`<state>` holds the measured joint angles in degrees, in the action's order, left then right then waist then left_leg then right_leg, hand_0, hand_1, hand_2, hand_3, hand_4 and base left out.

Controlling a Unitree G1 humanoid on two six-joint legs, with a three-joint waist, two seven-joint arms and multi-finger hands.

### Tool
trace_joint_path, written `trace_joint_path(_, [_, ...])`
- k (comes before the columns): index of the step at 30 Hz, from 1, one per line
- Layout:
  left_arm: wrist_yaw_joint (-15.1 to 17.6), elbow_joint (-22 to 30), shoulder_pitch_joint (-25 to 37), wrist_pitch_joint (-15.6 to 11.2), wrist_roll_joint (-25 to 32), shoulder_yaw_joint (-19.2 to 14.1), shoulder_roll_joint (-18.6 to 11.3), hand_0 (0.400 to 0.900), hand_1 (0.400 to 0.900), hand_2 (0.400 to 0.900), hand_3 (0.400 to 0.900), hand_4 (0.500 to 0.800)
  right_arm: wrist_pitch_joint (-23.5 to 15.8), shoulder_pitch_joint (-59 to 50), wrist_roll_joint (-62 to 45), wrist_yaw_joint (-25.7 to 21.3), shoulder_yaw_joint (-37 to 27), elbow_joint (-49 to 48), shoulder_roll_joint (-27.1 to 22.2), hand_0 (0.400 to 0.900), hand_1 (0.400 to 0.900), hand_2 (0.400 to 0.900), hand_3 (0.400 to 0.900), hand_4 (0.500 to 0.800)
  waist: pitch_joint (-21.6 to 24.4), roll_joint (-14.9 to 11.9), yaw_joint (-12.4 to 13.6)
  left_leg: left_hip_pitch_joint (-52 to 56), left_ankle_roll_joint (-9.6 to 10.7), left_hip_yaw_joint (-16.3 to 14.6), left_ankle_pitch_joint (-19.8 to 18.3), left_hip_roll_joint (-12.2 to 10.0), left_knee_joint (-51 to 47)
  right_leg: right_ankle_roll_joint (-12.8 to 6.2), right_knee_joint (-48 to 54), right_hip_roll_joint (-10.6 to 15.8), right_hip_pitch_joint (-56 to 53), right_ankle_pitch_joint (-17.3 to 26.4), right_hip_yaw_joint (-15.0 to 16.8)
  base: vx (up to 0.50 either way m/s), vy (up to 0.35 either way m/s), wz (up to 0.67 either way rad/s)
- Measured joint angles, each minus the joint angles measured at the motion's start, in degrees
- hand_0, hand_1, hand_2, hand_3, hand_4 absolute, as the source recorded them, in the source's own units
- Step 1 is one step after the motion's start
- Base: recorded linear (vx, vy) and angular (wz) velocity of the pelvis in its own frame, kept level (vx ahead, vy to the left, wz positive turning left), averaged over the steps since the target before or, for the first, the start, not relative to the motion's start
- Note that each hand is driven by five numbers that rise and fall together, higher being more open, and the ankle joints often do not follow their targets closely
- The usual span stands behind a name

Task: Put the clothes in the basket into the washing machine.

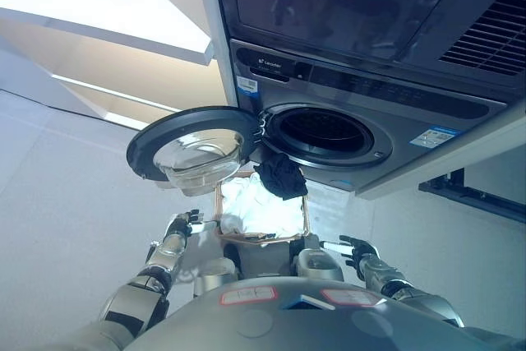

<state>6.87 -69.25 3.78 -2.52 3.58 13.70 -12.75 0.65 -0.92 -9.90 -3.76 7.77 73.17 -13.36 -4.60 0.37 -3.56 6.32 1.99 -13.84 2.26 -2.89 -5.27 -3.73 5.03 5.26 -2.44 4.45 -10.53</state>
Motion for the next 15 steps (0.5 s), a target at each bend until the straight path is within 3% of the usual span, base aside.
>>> trace_joint_path(15, [-0.4, -2.0, -1.1, 0.1, -0.2, 0.0, 0.0, 0.9, 0.9, 0.9, 0.9, 0.8, 0.1, 0.6, 0.1, 0.1, 0.0, 0.3, 0.0, 0.9, 0.9, 0.9, 0.9, 0.8, 1.9, -0.6, 0.1, 0.0, 0.0, 0.1, 0.0, 0.0, 0.0, 0.01, 0.0, 0.0, 0.0, 0.0, -0.1, 0.0, 0.0, 0.0])
